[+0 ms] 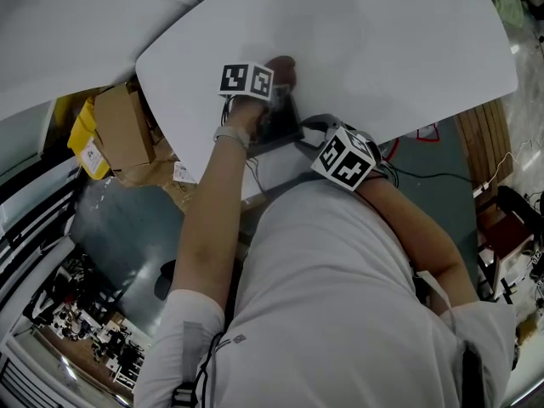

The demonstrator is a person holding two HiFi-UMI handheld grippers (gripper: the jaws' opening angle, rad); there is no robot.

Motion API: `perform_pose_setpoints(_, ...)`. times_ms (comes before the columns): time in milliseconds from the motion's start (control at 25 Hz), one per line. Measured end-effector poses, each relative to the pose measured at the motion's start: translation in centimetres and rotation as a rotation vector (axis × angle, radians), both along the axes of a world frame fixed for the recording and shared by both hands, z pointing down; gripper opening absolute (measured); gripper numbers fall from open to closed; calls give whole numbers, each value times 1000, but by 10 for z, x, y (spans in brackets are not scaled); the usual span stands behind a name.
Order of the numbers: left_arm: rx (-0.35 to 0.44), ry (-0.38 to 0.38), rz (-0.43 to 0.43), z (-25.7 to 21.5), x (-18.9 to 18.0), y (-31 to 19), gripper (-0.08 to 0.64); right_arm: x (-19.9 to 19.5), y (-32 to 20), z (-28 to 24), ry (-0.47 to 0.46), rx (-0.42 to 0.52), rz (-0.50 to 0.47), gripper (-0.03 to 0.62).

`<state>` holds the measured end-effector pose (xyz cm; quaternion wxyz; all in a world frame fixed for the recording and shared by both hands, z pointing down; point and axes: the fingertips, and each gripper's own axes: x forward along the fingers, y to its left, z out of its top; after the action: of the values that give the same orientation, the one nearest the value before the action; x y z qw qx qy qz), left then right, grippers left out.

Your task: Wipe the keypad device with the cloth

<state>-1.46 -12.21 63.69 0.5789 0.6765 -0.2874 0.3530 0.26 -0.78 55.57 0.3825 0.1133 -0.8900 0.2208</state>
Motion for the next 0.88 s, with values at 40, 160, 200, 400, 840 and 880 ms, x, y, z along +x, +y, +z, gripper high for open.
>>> perform_pose_setpoints(40,16,-5,-10,-1,-2,-1,63,0,0,0,0,-1,6,156)
perform_pose_setpoints(160,97,-40,-41,-8,-16,0,63,-2,-1,-1,1,2,21,156)
perform_pose_setpoints(200,128,-47,-47,-13,-20,2,63,-2,-1,-1,1,5,23,156)
perform_pose_setpoints(400,254,-28,-94,-51,-35,13,63,3,-3,-3,6,10,37,156)
perform_pose_setpoints(840,620,-27,-229,-158,-81,72,63,-13,-8,-59,-143,93,107,153)
perform_pose_setpoints(880,648,-25,-245,-168,-84,80,63,-16,-6,-67,-165,104,116,147)
